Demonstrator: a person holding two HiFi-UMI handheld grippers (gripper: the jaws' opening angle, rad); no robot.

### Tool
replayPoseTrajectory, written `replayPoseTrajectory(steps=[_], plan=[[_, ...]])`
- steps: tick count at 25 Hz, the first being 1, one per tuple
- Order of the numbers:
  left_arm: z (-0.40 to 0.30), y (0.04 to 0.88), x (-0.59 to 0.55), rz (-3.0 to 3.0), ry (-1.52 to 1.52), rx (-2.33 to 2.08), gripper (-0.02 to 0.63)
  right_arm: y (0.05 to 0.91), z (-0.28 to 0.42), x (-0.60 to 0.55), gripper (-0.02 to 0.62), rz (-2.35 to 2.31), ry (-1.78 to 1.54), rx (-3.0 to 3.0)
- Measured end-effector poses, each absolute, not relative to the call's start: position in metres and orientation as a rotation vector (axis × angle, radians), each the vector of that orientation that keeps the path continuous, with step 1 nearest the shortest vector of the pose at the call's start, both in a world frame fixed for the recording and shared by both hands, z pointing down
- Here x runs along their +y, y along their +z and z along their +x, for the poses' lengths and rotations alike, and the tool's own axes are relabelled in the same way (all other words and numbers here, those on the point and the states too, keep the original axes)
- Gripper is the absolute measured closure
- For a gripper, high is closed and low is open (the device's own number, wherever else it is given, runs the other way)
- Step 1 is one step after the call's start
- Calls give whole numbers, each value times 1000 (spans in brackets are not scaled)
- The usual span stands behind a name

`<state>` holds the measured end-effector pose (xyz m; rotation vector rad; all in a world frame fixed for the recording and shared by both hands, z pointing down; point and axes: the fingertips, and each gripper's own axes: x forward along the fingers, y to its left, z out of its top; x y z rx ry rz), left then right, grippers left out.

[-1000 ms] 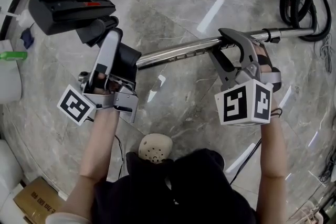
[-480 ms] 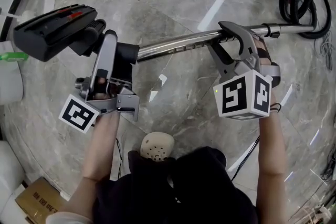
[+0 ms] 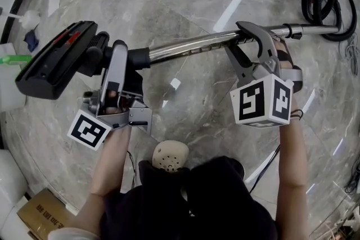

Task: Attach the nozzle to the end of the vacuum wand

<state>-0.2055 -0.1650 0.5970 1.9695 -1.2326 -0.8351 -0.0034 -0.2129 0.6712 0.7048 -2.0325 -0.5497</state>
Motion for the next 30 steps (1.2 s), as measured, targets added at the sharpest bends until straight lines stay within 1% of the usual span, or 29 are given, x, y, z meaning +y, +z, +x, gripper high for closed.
replayPoseTrajectory(steps=[6,14,25,30], plan=[[-198,599,-158,2008,-767,-1277,419,670,-7,-213,391,680,-614,-2008],[-197,600,-168,2024,-680,-1257,420,671,-14,-211,419,612,-756,-1939],[-193,603,-179,2005,-650,-1230,425,670,-23,-207,422,603,-741,-2002],[-184,605,-184,2026,-625,-1155,449,673,-30,-202,423,567,-751,-1999]])
